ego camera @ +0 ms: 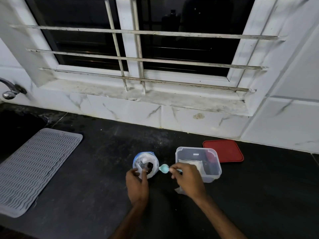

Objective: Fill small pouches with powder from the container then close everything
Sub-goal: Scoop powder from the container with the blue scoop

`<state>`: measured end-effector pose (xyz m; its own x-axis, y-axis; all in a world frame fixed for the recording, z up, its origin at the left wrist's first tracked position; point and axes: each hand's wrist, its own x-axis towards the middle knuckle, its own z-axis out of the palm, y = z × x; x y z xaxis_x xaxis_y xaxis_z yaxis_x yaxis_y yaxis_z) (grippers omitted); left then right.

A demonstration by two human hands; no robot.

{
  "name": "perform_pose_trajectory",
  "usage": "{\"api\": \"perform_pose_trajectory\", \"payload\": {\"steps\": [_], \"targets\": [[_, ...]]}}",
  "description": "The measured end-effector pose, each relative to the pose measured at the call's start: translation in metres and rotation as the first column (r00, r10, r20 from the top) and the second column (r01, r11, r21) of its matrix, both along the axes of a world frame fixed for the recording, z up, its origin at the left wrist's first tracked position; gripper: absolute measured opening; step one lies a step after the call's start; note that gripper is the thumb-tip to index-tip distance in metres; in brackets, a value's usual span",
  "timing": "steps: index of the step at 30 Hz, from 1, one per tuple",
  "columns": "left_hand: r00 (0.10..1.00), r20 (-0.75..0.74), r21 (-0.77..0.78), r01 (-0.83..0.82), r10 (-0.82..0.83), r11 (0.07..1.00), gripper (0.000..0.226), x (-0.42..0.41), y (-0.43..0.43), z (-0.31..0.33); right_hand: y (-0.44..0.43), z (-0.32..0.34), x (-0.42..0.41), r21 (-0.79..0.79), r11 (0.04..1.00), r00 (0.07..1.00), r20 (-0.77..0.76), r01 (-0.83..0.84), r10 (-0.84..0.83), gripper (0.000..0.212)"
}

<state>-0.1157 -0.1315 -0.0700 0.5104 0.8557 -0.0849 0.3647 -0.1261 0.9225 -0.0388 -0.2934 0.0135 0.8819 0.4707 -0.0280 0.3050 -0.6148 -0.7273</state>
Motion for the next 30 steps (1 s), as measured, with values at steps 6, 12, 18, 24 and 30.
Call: {"api": "perform_pose_trajectory", "payload": {"steps": [6, 12, 18, 24, 30], "targets": [[0.961, -0.273, -0.322, -0.047, -0.045, 0.945, 0.1, 0.015, 0.05, -0.066, 0.098, -0.017, 0.009, -0.448, 0.88, 0.98, 0.031, -0.16, 0.194, 0.027], [0.872, -0.414, -0.29, 0.146, -0.261, 0.946, 0.083, 0.03, 0.061, -0.056, 0.115, -0.042, 0.017, -0.453, 0.879, 0.989, -0.067, -0.147, 0.131, 0.03], [0.934, -0.293, -0.427, 0.063, -0.204, 0.902, 0.032, 0.035, 0.073, -0.054, 0.12, -0.05, 0.022, -0.439, 0.89, 0.988, -0.138, -0.124, 0.069, 0.03], [0.994, -0.066, -0.588, 0.034, -0.09, 0.808, 0.006, 0.043, 0.072, -0.057, 0.121, -0.056, 0.026, -0.503, 0.855, 0.988, -0.139, -0.129, 0.067, 0.026], [0.984, 0.051, -0.559, 0.17, -0.171, 0.812, 0.023, 0.041, 0.06, -0.038, 0.111, -0.063, 0.031, -0.278, 0.959, 0.93, -0.336, 0.054, -0.15, 0.021]]}}
